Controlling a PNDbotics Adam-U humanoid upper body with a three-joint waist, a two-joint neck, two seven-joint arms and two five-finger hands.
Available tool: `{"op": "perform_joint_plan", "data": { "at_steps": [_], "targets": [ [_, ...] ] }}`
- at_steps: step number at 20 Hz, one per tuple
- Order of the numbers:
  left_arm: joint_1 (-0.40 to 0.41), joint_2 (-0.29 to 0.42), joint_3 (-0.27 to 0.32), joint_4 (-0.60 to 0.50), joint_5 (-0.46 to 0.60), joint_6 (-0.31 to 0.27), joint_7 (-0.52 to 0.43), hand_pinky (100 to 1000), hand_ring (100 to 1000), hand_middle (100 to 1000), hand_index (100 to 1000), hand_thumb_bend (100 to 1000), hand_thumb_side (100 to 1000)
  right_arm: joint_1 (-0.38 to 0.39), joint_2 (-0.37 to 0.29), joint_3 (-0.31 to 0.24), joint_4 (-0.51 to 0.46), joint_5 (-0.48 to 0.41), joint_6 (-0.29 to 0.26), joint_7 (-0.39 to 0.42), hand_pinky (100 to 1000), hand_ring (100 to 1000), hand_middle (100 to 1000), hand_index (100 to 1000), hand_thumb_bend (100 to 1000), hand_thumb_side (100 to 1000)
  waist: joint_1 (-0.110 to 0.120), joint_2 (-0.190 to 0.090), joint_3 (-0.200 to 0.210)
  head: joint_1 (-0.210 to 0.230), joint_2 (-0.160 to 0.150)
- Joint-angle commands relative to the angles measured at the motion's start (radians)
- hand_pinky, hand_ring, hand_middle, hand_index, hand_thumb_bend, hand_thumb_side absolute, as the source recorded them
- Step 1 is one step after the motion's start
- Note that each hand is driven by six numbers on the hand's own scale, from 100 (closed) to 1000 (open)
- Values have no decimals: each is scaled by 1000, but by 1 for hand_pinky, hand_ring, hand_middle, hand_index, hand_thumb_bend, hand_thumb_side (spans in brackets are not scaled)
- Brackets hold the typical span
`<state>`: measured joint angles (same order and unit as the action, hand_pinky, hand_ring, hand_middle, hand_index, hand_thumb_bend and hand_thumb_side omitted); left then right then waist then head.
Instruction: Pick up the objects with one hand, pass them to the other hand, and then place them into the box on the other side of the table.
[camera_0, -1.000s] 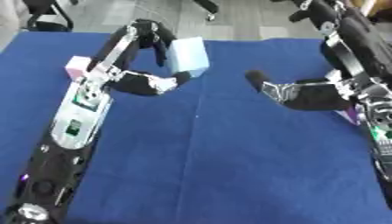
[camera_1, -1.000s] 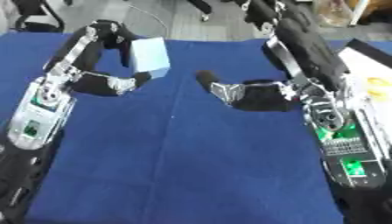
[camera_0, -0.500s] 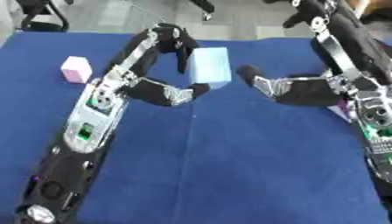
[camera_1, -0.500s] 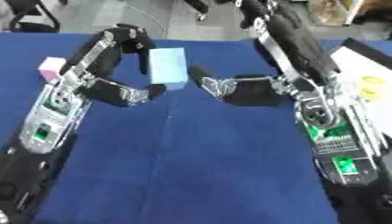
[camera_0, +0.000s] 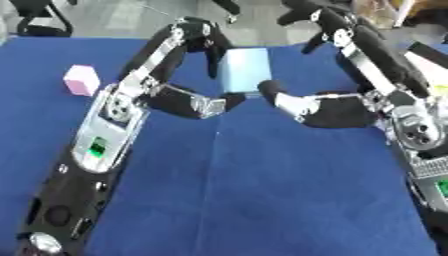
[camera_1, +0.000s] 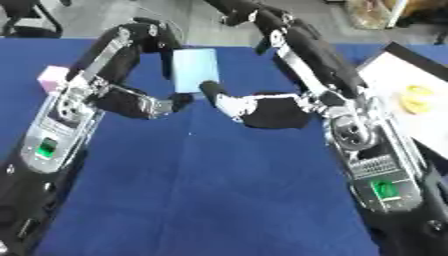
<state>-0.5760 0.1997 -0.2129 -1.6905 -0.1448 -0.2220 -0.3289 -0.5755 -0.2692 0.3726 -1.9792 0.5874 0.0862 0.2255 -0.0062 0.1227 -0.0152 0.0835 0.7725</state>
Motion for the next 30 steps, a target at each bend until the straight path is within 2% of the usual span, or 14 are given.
{"op": "perform_joint_plan", "data": {
  "at_steps": [1, 13, 21, 30],
  "targets": [
    [-25, 5, 5, -3, -22, 2, 22, 533, 342, 342, 427, 377, 109, -14, -9, 1, -21, -29, 19, 16, 603, 928, 781, 979, 330, 569, -13, -1, -2, -5, -3],
    [-35, -2, 1, 2, -54, -13, 52, 536, 344, 344, 429, 377, 103, -9, -9, 7, -21, -62, 70, 77, 597, 932, 778, 977, 310, 590, -11, 1, -6, -6, -3],
    [-41, 3, -22, -21, -39, -24, 9, 541, 347, 345, 431, 373, 107, -11, -6, 4, -7, -40, 76, 130, 606, 933, 782, 975, 307, 569, -9, 2, -9, -10, -3],
    [-38, 10, -42, -53, -12, -29, -50, 543, 345, 344, 430, 368, 108, -11, -3, -2, 2, 13, 64, 154, 620, 932, 788, 972, 308, 546, -8, 2, -11, -14, -3]
  ]
}}
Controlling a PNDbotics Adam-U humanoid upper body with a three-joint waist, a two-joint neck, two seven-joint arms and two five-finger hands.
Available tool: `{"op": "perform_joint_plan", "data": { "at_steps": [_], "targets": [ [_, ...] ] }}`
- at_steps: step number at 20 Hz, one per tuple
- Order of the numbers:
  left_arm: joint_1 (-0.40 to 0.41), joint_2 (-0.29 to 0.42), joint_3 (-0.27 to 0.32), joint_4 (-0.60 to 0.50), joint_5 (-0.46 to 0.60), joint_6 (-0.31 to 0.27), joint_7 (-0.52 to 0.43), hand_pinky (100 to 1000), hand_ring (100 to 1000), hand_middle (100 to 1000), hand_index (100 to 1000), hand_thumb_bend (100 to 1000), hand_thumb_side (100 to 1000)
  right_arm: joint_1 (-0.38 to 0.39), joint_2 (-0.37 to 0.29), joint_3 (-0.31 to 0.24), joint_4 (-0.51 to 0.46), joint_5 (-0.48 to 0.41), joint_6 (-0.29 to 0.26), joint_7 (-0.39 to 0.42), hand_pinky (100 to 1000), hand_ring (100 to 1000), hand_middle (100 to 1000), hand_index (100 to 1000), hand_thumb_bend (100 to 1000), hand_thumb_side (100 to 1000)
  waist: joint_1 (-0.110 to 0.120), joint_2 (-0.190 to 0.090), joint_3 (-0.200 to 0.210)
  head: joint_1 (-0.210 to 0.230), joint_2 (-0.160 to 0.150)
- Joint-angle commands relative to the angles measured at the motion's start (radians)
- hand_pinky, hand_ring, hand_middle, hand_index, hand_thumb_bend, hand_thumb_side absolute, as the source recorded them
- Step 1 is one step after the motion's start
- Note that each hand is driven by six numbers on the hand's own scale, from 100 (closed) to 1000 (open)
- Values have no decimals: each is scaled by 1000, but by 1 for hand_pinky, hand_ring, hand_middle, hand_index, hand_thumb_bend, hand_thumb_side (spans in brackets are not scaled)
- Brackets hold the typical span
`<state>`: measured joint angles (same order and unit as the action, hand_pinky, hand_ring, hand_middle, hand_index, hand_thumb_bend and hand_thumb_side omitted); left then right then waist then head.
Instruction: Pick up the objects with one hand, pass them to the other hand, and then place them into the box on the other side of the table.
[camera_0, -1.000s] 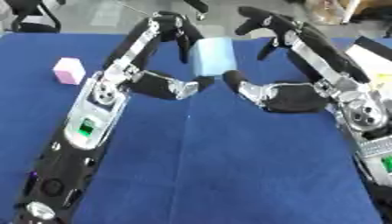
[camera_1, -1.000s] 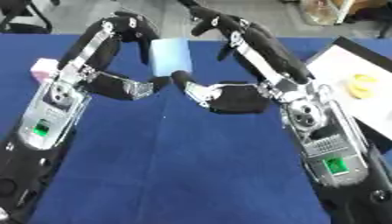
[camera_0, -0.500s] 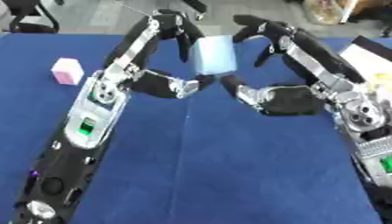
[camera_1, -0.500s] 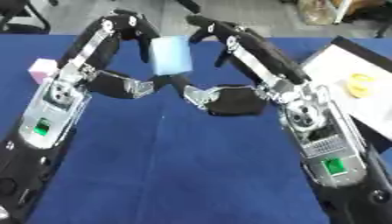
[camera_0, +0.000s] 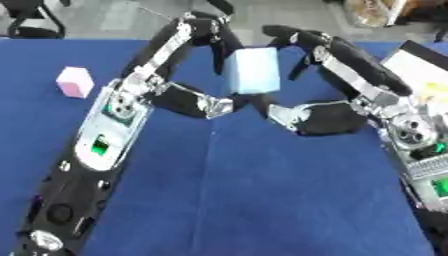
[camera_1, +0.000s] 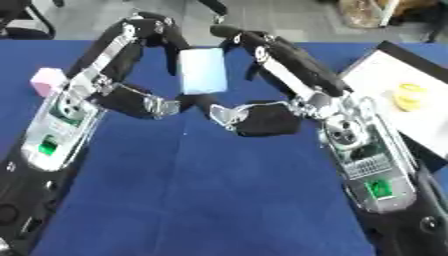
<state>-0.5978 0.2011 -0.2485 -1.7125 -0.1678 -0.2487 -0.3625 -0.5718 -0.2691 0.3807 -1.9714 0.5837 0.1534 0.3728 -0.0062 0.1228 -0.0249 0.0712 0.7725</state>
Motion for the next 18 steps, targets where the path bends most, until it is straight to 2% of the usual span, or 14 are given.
{"op": "perform_joint_plan", "data": {
  "at_steps": [1, 4, 6, 13, 18],
  "targets": [
    [-17, 9, -8, -33, 13, -3, -22, 543, 345, 344, 430, 369, 107, -14, -3, -10, -5, 19, -4, 10, 620, 932, 787, 971, 307, 546, -8, 2, -1, -2, -3],
    [-21, 7, -11, -38, 18, -3, -31, 544, 346, 344, 430, 368, 106, -14, -4, -11, -6, 21, -4, 19, 622, 931, 784, 955, 274, 546, -8, 2, -1, -2, -3],
    [-24, 5, -12, -42, 23, -3, -33, 544, 346, 344, 430, 368, 106, -14, -4, -11, -7, 24, -4, 29, 625, 930, 782, 936, 226, 515, -9, 2, -1, -2, -3],
    [-26, 3, -14, -48, 29, -1, -38, 547, 348, 346, 432, 374, 104, -13, -7, -14, -18, 35, -11, 32, 615, 910, 744, 708, 157, 420, -8, 2, -3, -1, -3],
    [-27, 2, -13, -49, 35, 3, -37, 548, 350, 348, 435, 380, 102, -11, -7, -14, -20, 36, -18, 36, 618, 907, 731, 718, 144, 389, -8, 1, -4, -1, -3]
  ]
}}
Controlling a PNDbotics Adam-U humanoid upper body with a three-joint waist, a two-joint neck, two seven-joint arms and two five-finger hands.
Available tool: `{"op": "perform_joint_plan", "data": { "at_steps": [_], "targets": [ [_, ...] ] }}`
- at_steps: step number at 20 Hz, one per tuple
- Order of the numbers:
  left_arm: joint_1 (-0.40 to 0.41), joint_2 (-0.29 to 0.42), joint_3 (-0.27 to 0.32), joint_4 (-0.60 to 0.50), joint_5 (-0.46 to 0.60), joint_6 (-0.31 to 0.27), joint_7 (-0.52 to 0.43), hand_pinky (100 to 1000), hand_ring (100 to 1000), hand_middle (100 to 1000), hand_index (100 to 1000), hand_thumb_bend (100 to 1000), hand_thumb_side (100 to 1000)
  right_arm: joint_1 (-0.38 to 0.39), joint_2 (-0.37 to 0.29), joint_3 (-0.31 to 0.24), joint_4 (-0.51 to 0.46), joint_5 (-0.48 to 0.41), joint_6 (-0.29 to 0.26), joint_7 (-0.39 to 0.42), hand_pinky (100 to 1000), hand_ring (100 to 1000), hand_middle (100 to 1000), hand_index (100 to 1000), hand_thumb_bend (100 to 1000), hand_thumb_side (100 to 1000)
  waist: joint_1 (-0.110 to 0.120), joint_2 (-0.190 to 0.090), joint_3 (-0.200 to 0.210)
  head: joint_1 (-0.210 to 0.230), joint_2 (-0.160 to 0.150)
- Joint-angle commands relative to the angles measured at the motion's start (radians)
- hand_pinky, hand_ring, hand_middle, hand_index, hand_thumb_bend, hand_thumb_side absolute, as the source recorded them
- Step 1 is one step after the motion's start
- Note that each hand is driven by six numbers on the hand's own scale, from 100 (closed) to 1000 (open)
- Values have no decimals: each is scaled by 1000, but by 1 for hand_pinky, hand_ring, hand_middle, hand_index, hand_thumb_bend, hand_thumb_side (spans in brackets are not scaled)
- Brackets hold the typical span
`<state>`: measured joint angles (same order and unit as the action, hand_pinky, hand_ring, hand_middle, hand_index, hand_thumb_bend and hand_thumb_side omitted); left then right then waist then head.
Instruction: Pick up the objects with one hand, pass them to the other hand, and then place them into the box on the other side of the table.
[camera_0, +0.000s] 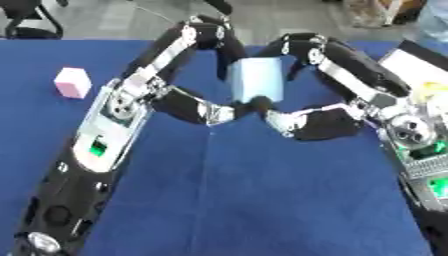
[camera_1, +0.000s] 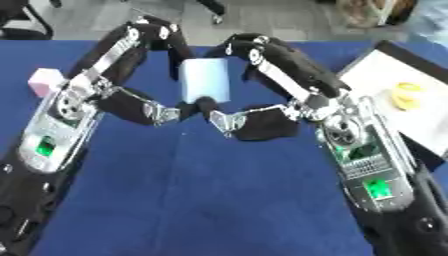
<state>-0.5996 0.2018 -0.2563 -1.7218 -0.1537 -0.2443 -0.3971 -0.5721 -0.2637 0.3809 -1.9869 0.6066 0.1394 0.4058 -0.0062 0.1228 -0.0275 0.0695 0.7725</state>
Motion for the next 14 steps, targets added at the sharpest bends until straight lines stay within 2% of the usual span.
{"op": "perform_joint_plan", "data": {
  "at_steps": [1, 5, 9, 14],
  "targets": [
    [-26, 1, -6, -39, 23, -1, -2, 548, 350, 348, 435, 381, 102, -11, -12, -15, -4, 12, -8, 10, 620, 907, 731, 723, 142, 383, -8, 1, -2, 1, -3],
    [-28, 1, -8, -40, 32, 3, -7, 551, 352, 351, 438, 386, 102, -11, -12, -23, -6, 13, -24, 44, 629, 907, 733, 783, 116, 390, -8, 1, -2, 2, -3],
    [-29, 1, -9, -37, 38, 8, -12, 550, 352, 350, 437, 380, 100, -13, -13, -31, -7, 13, -36, 70, 640, 913, 744, 888, 224, 491, -7, 1, -3, 2, -3],
    [-31, 3, -7, -32, 43, 10, -14, 551, 352, 395, 438, 369, 100, -17, -18, -39, -11, 4, -54, 107, 652, 919, 756, 930, 274, 518, -6, 0, -5, 3, -3]
  ]
}}
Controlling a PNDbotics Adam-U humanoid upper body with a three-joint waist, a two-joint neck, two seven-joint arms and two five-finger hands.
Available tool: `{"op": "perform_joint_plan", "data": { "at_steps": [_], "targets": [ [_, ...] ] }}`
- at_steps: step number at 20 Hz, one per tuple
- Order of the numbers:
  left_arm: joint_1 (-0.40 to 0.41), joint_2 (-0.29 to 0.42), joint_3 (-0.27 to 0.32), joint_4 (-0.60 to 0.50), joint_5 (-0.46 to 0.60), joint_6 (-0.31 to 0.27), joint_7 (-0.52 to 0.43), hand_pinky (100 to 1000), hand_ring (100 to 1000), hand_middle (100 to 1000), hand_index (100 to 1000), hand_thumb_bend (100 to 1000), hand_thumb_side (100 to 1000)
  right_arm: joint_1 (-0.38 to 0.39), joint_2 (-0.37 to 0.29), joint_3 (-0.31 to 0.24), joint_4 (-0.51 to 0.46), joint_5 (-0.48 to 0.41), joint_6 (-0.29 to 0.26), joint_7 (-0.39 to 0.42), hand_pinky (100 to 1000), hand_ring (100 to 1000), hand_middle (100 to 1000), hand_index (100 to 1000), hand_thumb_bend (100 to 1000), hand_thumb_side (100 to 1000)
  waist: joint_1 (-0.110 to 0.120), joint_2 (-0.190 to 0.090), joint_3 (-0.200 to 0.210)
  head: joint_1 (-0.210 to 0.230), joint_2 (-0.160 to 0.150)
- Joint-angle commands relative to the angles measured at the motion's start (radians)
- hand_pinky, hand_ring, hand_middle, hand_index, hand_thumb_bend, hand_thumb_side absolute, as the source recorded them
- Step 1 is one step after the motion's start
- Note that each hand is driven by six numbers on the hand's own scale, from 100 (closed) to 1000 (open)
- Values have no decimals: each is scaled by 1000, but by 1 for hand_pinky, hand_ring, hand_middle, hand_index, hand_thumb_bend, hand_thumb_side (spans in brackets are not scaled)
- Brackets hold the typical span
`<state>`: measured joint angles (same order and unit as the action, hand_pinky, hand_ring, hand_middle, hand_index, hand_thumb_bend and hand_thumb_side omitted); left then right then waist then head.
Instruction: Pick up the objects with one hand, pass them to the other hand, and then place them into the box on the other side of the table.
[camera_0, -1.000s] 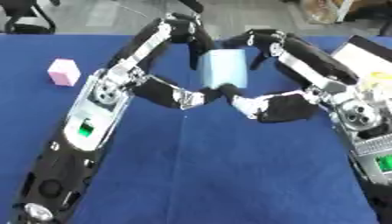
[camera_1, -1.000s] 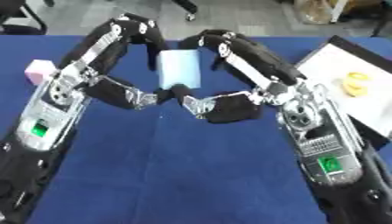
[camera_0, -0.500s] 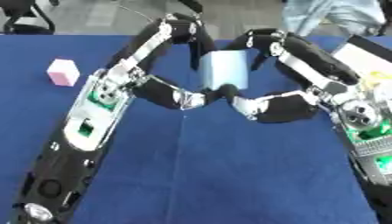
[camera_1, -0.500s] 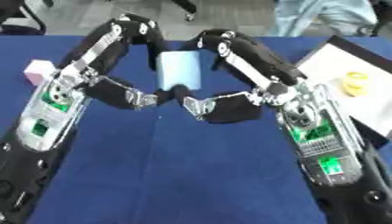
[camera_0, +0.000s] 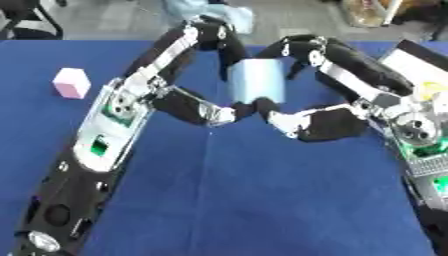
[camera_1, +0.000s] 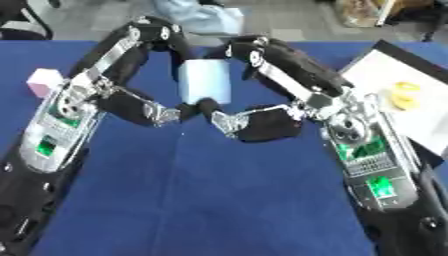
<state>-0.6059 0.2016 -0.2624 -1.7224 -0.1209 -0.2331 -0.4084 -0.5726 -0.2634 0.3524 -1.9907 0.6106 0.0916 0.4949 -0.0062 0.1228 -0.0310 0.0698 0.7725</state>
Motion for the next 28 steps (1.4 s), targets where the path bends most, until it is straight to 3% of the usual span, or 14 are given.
{"op": "perform_joint_plan", "data": {
  "at_steps": [1, 9, 15, 28],
  "targets": [
    [-26, 4, 0, -31, 11, -1, -2, 552, 353, 397, 439, 368, 100, -17, -19, -12, -8, -1, -8, 24, 653, 919, 757, 932, 278, 515, -6, 0, -2, 3, -3],
    [-37, 7, 2, -24, 12, 7, 1, 551, 353, 402, 438, 353, 100, -21, -21, -25, -9, 2, -28, 70, 670, 926, 769, 955, 292, 455, -6, 1, -2, 3, -3],
    [-47, 9, 4, -18, 10, 14, 2, 551, 353, 403, 438, 346, 100, -23, -24, -34, -9, -1, -44, 98, 683, 928, 772, 953, 244, 366, -6, 0, 0, 2, -3],
    [-57, 9, 7, -9, 7, 17, 9, 552, 353, 402, 439, 341, 100, -22, -24, -48, -9, 13, -63, 134, 687, 920, 762, 929, 193, 297, -8, 0, 3, -2, -3]
  ]
}}
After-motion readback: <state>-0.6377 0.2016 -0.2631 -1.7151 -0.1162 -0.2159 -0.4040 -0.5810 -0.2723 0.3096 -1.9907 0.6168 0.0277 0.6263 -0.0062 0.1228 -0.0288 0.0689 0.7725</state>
